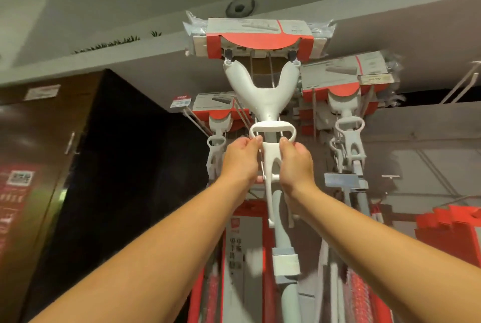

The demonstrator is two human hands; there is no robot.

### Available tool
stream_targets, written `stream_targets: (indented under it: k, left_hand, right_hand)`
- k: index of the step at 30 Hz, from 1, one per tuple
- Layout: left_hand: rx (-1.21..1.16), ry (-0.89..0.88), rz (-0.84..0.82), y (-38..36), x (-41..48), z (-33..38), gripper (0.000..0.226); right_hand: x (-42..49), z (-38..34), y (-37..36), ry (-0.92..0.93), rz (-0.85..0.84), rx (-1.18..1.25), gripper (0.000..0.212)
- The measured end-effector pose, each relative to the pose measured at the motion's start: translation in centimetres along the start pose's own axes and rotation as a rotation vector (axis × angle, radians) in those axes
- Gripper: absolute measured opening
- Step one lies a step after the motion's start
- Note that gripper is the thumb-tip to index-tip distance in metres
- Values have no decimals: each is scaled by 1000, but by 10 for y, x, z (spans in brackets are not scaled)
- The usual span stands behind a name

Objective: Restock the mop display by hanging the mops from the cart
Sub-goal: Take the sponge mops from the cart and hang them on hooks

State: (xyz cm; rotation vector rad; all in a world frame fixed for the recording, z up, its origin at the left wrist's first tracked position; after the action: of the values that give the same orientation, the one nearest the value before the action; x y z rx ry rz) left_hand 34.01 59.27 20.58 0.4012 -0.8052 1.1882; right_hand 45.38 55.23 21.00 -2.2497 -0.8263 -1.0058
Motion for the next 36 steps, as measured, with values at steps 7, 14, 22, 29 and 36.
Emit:
stream_targets:
  k: [7, 14, 22, 29, 36]
  left_hand:
    - [44, 20, -40, 78, 32, -2, 27]
    - [71, 20, -52, 127, 64, -21, 28]
    - [98, 9, -34, 140, 92, -42, 30]
    - [48, 33, -19, 140, 119, -66, 29]
    - [-23, 40, -11, 150, 153, -79, 29]
  right_hand:
    - [-13, -2, -83, -7, 6, 15, 30]
    - [-21, 13, -141, -20, 50, 2, 25]
    - [-3, 37, -171, -57, 48, 2, 29]
    - [23, 63, -185, -49, 4, -17, 34]
    - [48, 72, -212, 0, -14, -61, 37]
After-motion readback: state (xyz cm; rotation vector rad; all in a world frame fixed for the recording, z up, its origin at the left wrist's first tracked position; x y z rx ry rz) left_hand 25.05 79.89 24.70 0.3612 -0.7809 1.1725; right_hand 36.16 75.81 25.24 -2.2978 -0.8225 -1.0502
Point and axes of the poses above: each hand's wrist, its own x-axis towards the middle knuckle, its own y-axis out of the back of the hand, z = x × y, the point moved 6 cm from there along x, towards the middle knuckle
